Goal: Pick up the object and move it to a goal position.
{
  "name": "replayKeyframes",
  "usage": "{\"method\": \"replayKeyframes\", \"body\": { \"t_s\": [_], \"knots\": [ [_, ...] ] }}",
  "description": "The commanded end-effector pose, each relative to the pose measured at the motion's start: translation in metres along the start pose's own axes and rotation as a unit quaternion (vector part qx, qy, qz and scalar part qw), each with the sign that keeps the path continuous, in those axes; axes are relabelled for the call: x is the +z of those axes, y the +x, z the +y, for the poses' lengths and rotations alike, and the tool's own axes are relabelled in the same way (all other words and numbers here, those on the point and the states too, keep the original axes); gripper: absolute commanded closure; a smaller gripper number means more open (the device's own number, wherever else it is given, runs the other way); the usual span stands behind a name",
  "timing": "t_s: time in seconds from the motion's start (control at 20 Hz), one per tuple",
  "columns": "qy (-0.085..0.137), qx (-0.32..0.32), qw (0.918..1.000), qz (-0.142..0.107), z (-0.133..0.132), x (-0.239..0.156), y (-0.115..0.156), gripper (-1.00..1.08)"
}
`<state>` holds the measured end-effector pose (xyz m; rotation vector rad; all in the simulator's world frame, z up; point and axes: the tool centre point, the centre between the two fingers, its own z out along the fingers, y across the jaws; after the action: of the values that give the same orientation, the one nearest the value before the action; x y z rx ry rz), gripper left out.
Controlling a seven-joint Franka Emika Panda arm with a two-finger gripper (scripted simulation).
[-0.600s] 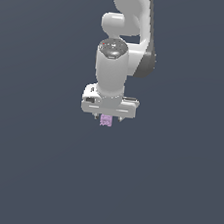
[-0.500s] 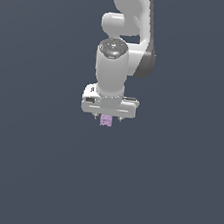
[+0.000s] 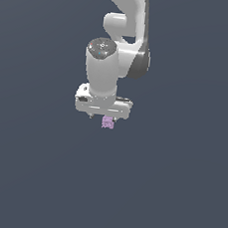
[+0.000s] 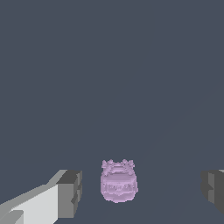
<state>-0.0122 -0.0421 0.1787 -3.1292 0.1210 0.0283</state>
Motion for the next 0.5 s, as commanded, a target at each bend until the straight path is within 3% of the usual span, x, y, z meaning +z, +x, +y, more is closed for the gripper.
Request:
{"method": "replayKeyframes", "body": {
  "t_s": [0.0, 0.45],
  "knots": [
    [0.000, 0.001, 1.0000, -0.001, 0.001, 0.000, 0.000, -0.92],
    [-0.001, -0.002, 1.0000, 0.001, -0.001, 0.017, -0.011, -0.92]
  ]
}}
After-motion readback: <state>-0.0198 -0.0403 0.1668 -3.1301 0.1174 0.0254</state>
